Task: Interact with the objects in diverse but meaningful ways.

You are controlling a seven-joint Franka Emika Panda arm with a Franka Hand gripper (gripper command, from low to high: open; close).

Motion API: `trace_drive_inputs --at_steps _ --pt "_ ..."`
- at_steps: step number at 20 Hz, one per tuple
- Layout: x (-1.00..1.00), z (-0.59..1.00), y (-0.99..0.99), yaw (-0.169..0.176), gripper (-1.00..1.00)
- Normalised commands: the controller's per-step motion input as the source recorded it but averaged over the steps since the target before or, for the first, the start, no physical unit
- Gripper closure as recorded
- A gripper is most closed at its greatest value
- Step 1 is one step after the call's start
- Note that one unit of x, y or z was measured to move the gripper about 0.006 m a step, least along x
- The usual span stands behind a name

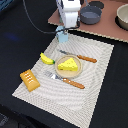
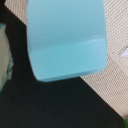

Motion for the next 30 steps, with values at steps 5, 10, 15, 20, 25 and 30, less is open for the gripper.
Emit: trace_drive_inputs --at_steps 5,10,15,20,25,30 --pt "0.00 -0.26 0.00 0.055 -1.00" --pt "-0.01 -0.26 -0.01 0.054 1.00" --pt "0.00 -0.23 -0.01 0.052 1.00" --pt "0.00 -0.03 0.00 0.055 1.00" --pt "0.34 0.82 0.03 0.027 1.00" --pt "0.83 0.89 0.01 0.048 1.00"
